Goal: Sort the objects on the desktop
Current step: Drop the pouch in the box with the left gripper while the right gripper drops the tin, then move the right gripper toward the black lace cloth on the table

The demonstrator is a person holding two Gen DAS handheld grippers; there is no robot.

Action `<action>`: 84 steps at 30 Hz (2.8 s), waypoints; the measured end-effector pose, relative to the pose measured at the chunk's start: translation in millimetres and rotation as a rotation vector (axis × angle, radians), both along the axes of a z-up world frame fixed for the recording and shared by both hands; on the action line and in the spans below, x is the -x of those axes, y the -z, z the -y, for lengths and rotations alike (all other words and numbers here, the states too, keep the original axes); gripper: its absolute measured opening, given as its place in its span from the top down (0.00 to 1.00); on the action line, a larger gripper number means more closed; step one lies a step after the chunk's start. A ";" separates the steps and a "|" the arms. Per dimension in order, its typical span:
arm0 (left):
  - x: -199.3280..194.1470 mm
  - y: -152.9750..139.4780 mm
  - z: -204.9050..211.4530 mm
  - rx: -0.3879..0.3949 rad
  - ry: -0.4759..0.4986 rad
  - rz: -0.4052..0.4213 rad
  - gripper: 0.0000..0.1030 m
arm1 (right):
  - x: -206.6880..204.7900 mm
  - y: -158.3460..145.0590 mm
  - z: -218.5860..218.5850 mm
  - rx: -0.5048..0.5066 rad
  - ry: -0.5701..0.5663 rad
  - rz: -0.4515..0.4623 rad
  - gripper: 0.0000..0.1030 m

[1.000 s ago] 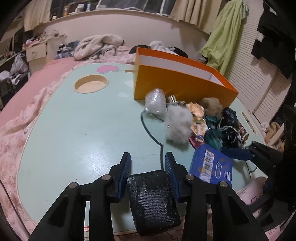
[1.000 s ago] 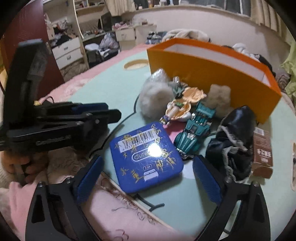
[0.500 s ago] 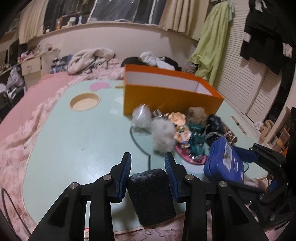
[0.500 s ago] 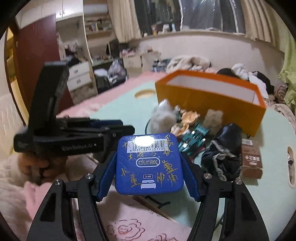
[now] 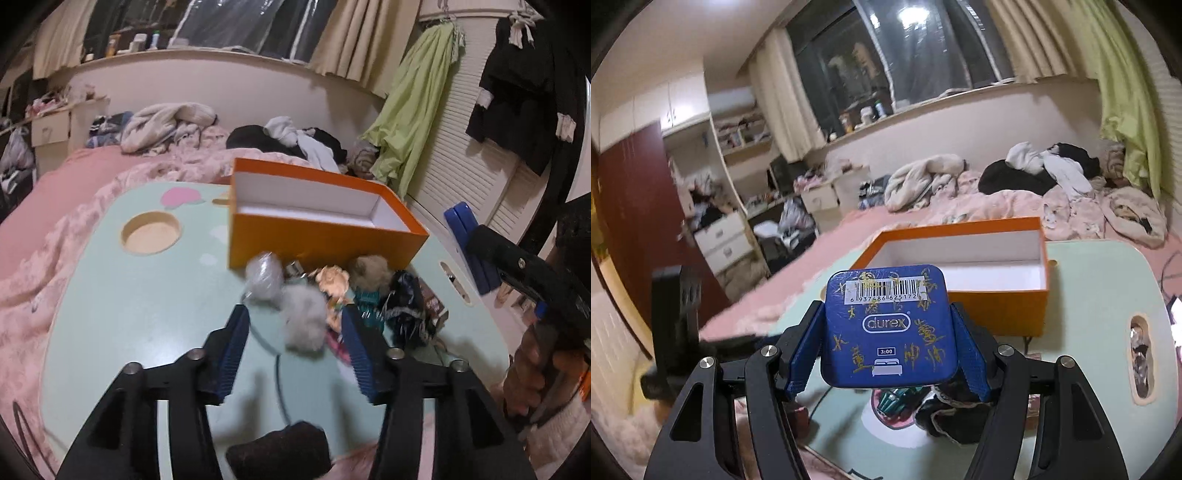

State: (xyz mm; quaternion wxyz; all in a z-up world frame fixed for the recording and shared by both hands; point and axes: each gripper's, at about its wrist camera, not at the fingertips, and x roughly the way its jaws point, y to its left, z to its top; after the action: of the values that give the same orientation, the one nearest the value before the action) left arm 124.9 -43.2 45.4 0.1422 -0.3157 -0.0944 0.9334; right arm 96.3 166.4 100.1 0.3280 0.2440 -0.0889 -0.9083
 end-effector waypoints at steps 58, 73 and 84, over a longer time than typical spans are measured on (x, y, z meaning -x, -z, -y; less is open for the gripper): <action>128.8 -30.9 -28.8 0.012 -0.070 -0.024 0.11 | 103.4 8.6 5.5 -0.175 0.230 0.124 0.27; 32.4 23.3 -34.1 0.183 -0.107 0.153 0.01 | -15.0 35.7 5.7 -0.282 0.226 0.159 0.20; 42.6 46.9 -34.8 0.281 -0.157 0.258 0.00 | 15.5 93.4 31.6 -0.528 0.254 0.276 0.01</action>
State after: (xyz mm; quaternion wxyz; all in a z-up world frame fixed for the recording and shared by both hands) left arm 82.3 -8.5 -1.5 0.0102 -0.4408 -0.0052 0.8975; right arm 80.8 134.8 6.7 0.1224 0.4285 0.0762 -0.8919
